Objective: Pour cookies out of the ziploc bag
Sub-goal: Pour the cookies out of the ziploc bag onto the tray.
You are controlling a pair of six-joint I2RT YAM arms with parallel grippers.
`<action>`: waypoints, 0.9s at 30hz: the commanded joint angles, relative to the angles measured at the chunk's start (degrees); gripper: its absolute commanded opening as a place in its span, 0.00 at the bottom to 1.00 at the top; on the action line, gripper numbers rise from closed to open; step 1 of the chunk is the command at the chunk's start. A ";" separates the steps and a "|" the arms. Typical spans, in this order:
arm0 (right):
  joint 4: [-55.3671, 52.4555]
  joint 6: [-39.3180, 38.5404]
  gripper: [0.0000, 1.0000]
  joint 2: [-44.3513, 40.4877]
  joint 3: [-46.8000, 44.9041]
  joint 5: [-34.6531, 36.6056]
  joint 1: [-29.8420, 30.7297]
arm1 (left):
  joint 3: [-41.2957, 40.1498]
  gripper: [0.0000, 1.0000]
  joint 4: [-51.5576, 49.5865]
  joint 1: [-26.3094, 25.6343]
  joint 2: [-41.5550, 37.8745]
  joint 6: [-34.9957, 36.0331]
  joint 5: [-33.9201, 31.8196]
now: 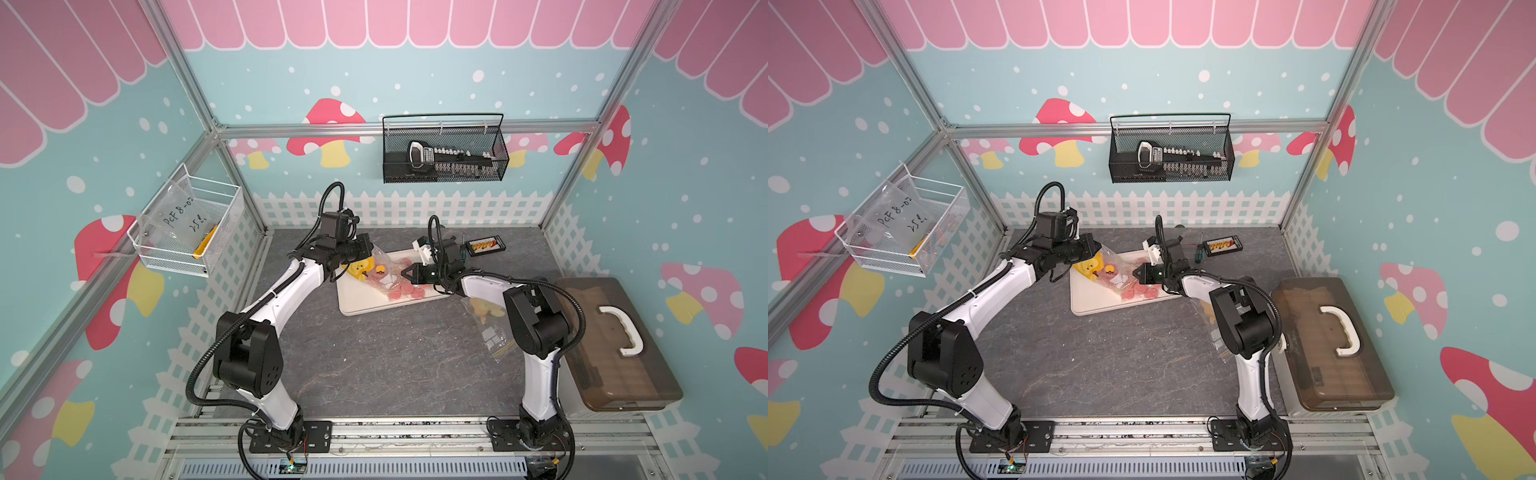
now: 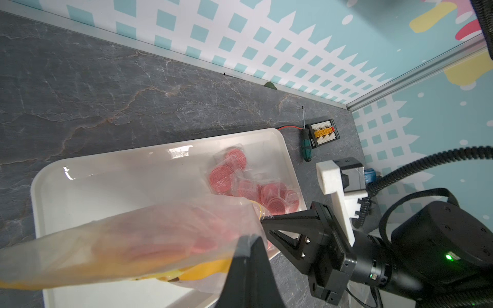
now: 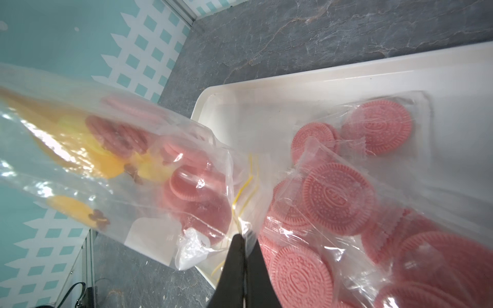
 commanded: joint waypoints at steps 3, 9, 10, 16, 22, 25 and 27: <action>4.53 2.98 0.00 -0.31 -1.40 -2.88 -1.17 | 1.69 0.00 0.27 -0.14 0.16 1.55 -1.32; 5.67 3.49 0.00 -0.33 -2.10 -3.17 -1.66 | 1.78 0.00 0.15 -0.14 -0.42 2.07 -2.33; 5.71 3.45 0.00 -0.33 -2.02 -3.27 -1.72 | 1.76 0.00 0.14 -0.14 -0.49 2.31 -2.47; 6.15 4.34 0.00 1.14 -1.06 -4.97 -1.73 | 3.38 0.00 -0.99 -0.14 -0.23 3.30 -3.00; 6.35 3.68 0.00 1.43 -0.58 -6.28 -1.70 | 5.98 0.00 -2.78 -0.18 -0.10 4.49 -3.26; 6.38 3.69 0.00 1.68 -0.35 -6.94 -1.70 | 6.26 0.00 -3.01 -0.24 -0.12 4.81 -3.61; 6.42 3.76 0.00 1.69 -0.34 -6.87 -1.72 | 6.22 0.00 -3.03 -0.22 0.04 4.75 -3.55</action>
